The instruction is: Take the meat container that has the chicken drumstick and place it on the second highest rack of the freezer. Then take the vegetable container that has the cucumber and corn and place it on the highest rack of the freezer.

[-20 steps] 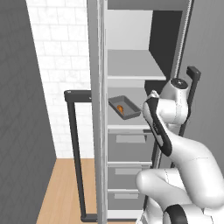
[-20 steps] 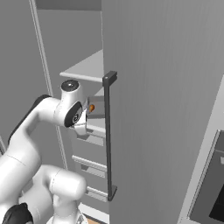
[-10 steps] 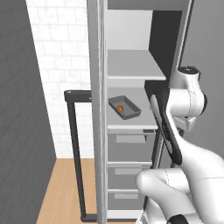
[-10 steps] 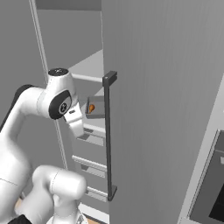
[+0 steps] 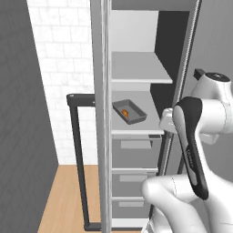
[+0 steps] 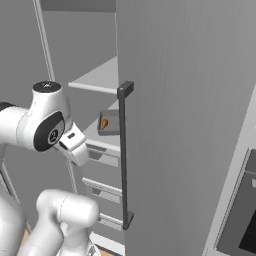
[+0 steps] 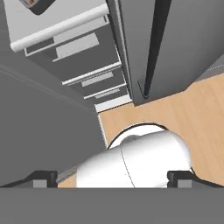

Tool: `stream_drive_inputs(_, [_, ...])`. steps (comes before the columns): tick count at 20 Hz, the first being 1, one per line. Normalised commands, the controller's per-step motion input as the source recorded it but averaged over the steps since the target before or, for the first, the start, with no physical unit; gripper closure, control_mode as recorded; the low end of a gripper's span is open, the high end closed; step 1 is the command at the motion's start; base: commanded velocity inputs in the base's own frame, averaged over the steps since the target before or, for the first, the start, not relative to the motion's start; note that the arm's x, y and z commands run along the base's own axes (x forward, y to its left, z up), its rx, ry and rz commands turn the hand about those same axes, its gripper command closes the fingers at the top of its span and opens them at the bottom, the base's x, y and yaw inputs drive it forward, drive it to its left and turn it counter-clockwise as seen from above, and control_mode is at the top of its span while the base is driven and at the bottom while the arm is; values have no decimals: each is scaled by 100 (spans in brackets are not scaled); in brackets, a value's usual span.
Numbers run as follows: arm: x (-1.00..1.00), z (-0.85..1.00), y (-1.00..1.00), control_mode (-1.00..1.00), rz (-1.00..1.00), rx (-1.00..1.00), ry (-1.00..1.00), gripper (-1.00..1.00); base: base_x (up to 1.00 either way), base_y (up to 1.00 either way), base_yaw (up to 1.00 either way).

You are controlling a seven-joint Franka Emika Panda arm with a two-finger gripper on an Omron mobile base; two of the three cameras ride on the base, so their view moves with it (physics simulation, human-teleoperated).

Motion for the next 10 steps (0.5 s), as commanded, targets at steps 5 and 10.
stream_drive_inputs(5, [-44,34,23,-100,29,0,0,-100,0,0,0])
stream_drive_inputs(10, [-31,20,14,-100,24,-4,0,-100,0,0,0])
